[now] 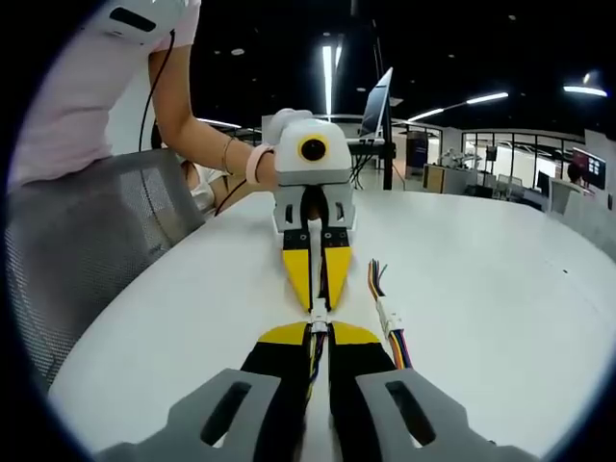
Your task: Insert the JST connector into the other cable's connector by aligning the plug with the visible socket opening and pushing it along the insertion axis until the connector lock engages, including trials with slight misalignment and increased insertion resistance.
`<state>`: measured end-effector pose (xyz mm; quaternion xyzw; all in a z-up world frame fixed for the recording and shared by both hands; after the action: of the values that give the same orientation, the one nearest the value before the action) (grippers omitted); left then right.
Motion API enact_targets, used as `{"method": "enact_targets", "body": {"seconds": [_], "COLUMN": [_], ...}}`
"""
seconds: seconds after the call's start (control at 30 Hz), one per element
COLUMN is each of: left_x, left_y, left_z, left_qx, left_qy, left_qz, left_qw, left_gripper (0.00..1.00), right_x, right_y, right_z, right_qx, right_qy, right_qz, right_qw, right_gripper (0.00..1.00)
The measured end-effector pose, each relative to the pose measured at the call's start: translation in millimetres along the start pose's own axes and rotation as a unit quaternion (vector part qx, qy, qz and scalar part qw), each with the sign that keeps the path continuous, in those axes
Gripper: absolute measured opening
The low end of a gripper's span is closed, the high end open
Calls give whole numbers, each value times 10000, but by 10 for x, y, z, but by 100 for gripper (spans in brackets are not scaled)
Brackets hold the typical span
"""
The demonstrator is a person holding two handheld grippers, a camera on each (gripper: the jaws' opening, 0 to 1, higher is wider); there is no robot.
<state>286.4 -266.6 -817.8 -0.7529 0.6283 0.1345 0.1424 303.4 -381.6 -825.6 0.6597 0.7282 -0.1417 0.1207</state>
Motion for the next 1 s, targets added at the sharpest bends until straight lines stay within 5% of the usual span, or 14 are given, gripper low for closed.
{"method": "enact_targets", "body": {"seconds": [1.0], "left_x": [27], "left_y": [-159], "left_z": [-7], "left_qx": [62], "left_qy": [-92], "left_qz": [-220], "left_qw": [9997], "left_gripper": [0], "right_x": [58], "right_y": [106], "right_z": [-54], "right_qx": [65], "right_qy": [84], "right_qz": [323], "right_qw": [9994], "right_gripper": [4]}}
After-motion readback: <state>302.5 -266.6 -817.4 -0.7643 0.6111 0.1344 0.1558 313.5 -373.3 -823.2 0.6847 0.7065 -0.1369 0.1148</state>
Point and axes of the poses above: the point that each gripper's makers call its tool centre point, and the gripper's own axes: x roughly forward along the fingers, y roughly to its right, z roughly out of its underside, the point moved 6 cm from there along -x, roughly backward along the fingers, and after that the axes turned 2 degrees about x, right-handed, at the moved point
